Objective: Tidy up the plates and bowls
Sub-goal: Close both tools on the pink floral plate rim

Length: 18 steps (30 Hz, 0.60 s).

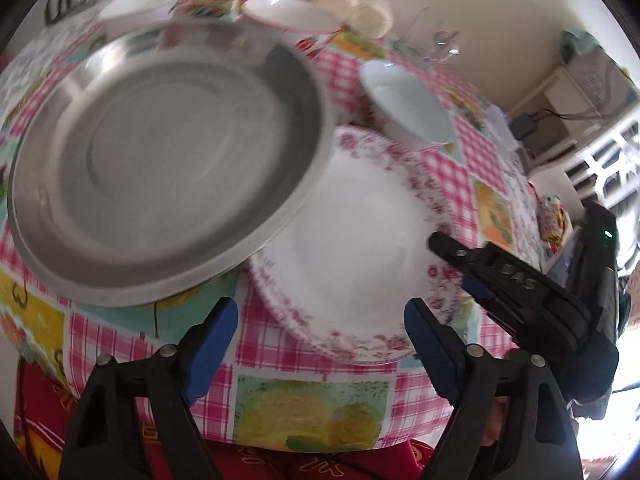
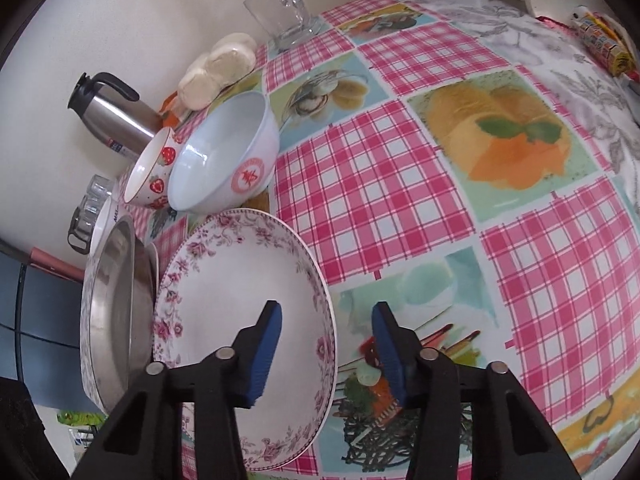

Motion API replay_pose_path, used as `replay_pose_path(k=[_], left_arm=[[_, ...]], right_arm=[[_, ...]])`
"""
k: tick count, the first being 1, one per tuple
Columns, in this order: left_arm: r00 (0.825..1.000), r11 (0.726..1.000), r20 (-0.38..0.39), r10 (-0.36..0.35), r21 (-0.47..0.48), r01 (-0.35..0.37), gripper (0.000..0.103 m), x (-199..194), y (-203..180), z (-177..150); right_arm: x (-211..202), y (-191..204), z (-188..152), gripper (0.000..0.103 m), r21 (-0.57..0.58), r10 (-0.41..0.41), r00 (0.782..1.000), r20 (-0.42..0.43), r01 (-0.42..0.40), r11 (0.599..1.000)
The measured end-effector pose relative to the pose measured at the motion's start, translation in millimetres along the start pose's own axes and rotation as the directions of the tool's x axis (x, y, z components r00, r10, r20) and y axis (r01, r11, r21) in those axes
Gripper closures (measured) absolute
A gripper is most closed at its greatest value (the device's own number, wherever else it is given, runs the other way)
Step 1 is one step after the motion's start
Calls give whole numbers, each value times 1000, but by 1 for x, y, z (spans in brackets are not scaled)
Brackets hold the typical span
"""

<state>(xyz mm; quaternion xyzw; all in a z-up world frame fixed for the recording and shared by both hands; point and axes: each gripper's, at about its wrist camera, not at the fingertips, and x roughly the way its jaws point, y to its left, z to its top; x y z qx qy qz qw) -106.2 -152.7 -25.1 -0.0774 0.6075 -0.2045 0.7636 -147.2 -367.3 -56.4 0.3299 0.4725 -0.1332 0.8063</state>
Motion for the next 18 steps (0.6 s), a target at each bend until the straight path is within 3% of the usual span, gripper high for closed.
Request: replay_pose_path(k=[6, 11, 18], left_arm=[[1000, 997, -14, 15, -77, -16, 27, 8, 14, 0], [999, 990, -28, 21, -138, -25, 45, 18, 25, 1], [1000, 984, 15, 14, -178, -11, 67, 20, 29, 3]], right_arm=[[0, -4, 0, 67, 8, 20, 1000, -8, -20, 1000], [0, -7, -1, 72, 13, 26, 1000, -8, -26, 1000], [0, -8, -1, 74, 19, 28, 1000, 0, -28, 999]])
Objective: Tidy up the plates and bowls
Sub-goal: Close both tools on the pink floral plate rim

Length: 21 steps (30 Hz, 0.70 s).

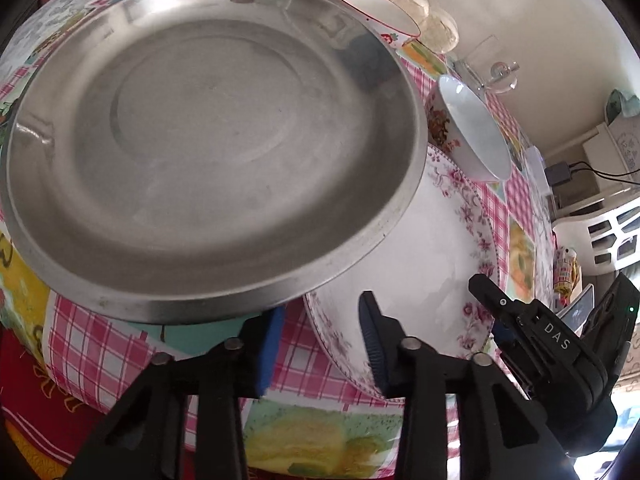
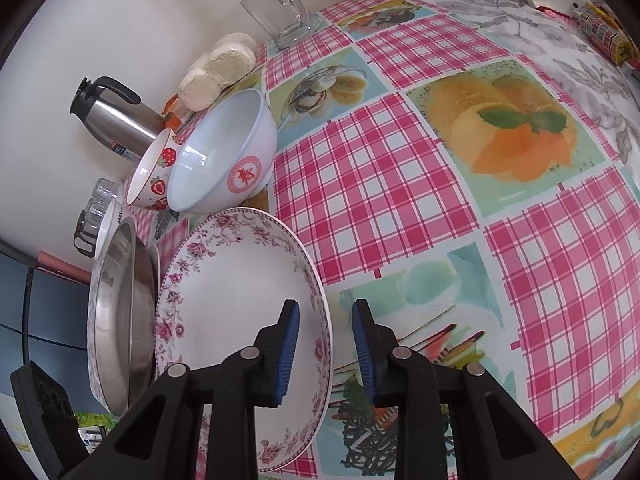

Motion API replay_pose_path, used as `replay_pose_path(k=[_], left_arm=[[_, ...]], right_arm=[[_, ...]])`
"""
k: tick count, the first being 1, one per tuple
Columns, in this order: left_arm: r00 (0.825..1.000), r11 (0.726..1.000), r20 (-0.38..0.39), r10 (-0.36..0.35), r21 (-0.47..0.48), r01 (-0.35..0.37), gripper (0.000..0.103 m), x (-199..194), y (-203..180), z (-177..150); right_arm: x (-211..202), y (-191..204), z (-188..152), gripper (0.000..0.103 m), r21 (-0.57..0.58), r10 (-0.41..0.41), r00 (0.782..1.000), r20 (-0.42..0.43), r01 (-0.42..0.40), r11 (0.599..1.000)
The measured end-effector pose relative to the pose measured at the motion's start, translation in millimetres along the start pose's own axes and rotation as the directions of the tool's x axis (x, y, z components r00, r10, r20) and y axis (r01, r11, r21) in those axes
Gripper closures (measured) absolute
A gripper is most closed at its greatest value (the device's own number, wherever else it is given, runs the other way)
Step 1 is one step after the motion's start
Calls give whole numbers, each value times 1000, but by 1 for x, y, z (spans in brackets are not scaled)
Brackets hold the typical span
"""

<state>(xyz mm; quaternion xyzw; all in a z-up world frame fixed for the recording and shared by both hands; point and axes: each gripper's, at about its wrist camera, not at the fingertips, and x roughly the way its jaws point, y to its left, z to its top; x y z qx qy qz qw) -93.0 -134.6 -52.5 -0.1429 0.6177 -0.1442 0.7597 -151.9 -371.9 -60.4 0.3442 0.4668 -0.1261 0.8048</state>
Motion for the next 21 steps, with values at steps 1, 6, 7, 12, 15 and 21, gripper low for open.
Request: replay_pose_path(k=[1, 6, 7, 12, 15, 21], left_arm=[[1000, 1000, 6, 1, 1, -1, 70, 1, 0, 0], [999, 1000, 42, 3, -16, -2, 76, 1, 3, -1], [999, 1000, 49, -1, -25, 2, 76, 1, 4, 1], [997, 998, 70, -17, -61, 22, 77, -1, 14, 6], [997, 999, 77, -12, -51, 16, 77, -1, 14, 7], [996, 999, 86, -9, -43, 13, 77, 4, 8, 9]], right_arm=[[0, 0, 1, 74, 0, 2, 1000, 2, -2, 1000], [2, -2, 1, 73, 0, 41, 999, 19, -41, 999], [3, -3, 2, 73, 4, 51, 998, 21, -51, 999], [5, -7, 6, 73, 16, 90, 995, 40, -90, 996], [6, -8, 7, 73, 17, 104, 993, 51, -105, 994], [9, 0, 8, 73, -25, 109, 992, 56, -108, 994]])
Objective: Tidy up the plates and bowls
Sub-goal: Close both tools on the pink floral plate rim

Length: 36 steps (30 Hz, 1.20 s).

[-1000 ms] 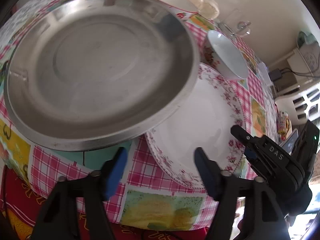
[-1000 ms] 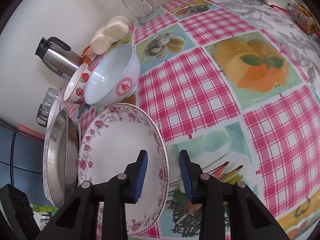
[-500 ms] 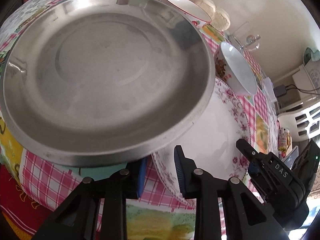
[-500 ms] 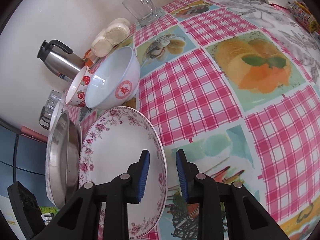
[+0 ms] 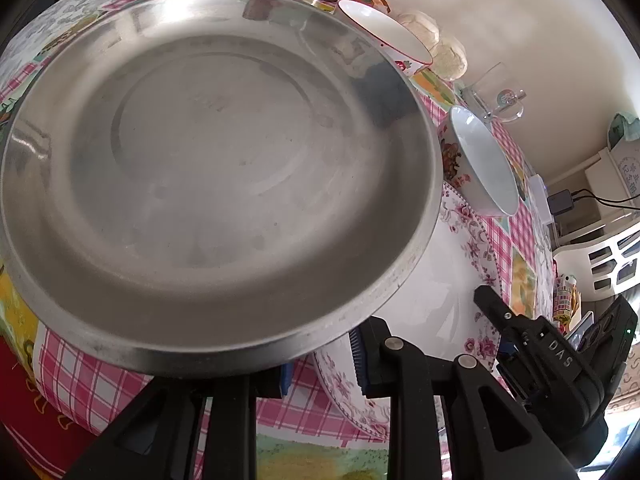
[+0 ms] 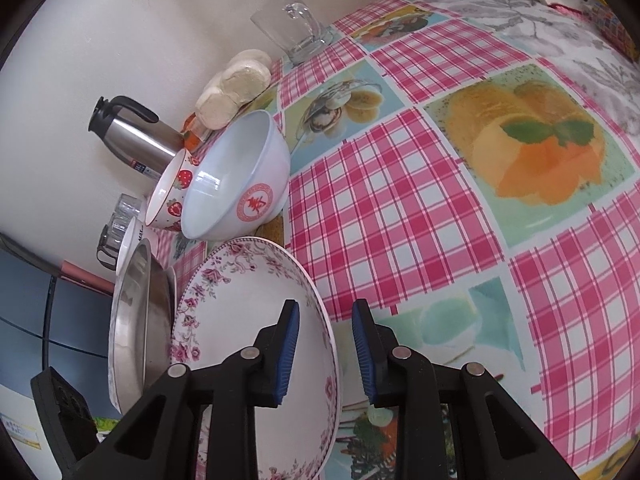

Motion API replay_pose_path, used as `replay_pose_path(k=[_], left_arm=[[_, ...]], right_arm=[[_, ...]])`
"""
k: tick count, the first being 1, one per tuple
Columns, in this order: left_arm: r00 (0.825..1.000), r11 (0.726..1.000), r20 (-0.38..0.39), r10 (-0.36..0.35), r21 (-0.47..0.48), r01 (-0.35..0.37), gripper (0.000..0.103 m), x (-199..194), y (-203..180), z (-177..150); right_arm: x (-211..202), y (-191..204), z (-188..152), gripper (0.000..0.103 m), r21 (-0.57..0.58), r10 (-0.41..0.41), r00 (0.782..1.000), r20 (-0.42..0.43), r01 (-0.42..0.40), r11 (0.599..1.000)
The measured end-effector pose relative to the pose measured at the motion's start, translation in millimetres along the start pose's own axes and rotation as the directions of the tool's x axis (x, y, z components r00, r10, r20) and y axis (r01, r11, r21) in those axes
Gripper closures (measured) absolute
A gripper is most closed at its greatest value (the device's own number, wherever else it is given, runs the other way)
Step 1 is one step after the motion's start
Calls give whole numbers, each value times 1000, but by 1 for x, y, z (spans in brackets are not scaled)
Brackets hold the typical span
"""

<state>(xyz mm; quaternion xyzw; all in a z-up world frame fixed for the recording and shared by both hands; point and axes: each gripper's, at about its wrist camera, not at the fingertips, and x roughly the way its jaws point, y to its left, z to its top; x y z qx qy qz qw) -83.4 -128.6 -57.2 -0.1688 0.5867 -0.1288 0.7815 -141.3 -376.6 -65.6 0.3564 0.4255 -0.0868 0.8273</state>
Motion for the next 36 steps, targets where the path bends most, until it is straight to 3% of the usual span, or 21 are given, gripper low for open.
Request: replay_pose_path(k=[4, 6, 8, 13, 18, 26, 36], left_arm=[[1000, 1000, -3, -3, 4, 3, 77, 3, -2, 2], [1000, 1000, -5, -2, 11, 2, 77, 4, -4, 3], [1000, 1000, -4, -6, 16, 6, 78, 5, -4, 4], [999, 999, -6, -34, 1, 34, 81, 11, -6, 9], [998, 998, -24, -55, 10, 55, 82, 13, -9, 7], [995, 994, -64, -80, 74, 85, 84, 19, -25, 0], [991, 991, -87, -101, 79, 108, 84, 21, -29, 2]], right_arm=[[7, 14, -1, 77, -84, -32, 999, -8, 31, 996], [8, 15, -2, 78, -92, -35, 999, -9, 34, 995], [8, 15, -2, 85, -90, -44, 999, -9, 43, 995], [9, 18, -2, 86, -90, -46, 999, -6, 46, 995], [2, 5, -3, 88, -41, -11, 1000, -15, 10, 999], [-12, -17, -3, 88, 40, -17, 1000, 16, 16, 999], [-20, -30, -5, 88, 76, -21, 999, 28, 19, 997]])
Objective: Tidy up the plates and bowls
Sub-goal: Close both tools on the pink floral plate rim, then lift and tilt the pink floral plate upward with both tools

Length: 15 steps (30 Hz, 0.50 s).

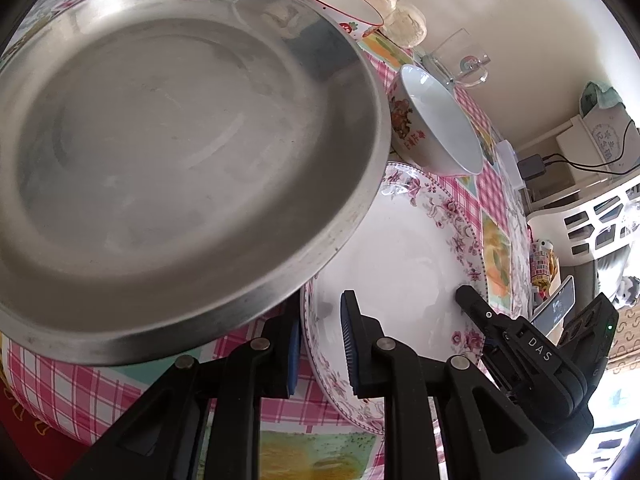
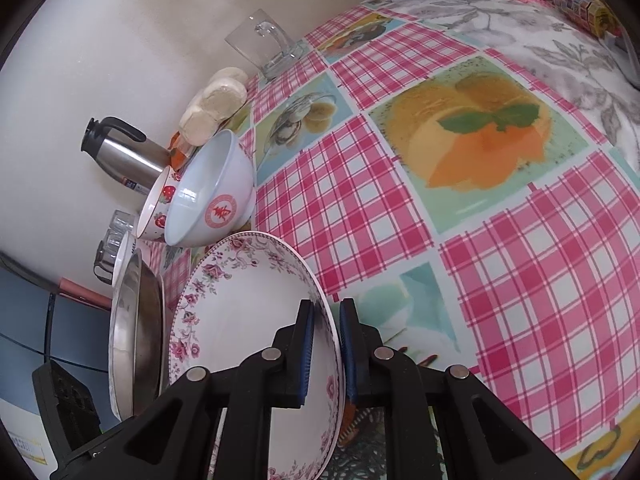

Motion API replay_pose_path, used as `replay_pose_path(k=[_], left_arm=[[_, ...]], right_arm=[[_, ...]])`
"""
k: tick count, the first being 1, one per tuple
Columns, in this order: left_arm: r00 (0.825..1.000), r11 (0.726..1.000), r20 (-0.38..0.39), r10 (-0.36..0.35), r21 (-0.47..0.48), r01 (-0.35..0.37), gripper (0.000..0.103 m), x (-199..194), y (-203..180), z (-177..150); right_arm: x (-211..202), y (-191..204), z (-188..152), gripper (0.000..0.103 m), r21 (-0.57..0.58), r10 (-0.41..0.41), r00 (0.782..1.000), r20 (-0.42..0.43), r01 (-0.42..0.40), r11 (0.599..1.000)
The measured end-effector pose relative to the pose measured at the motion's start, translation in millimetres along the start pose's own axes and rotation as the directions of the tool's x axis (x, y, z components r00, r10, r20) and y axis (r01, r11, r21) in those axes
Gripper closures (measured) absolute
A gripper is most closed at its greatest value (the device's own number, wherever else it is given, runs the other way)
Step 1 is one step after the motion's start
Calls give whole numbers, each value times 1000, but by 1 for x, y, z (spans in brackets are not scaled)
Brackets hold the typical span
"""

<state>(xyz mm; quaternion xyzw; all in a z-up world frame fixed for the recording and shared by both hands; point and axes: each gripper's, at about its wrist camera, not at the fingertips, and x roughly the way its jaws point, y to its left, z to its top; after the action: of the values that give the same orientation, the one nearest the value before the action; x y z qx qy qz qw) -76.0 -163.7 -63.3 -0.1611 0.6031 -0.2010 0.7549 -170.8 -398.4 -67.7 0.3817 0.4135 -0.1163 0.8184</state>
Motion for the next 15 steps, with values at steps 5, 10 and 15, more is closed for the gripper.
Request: replay_pose_path(k=[5, 10, 15], left_arm=[[1000, 1000, 1, -2, 2, 2, 84, -1, 2, 0], [1000, 1000, -9, -6, 0, 6, 84, -1, 3, 0], [997, 998, -43, -60, -22, 59, 84, -5, 8, -1]], right_arm=[[1, 14, -2, 87, -79, -72, 997, 7, 73, 994], [-1, 12, -1, 87, -86, -83, 997, 3, 83, 993], [-9, 6, -2, 88, -85, -84, 996, 7, 85, 993]])
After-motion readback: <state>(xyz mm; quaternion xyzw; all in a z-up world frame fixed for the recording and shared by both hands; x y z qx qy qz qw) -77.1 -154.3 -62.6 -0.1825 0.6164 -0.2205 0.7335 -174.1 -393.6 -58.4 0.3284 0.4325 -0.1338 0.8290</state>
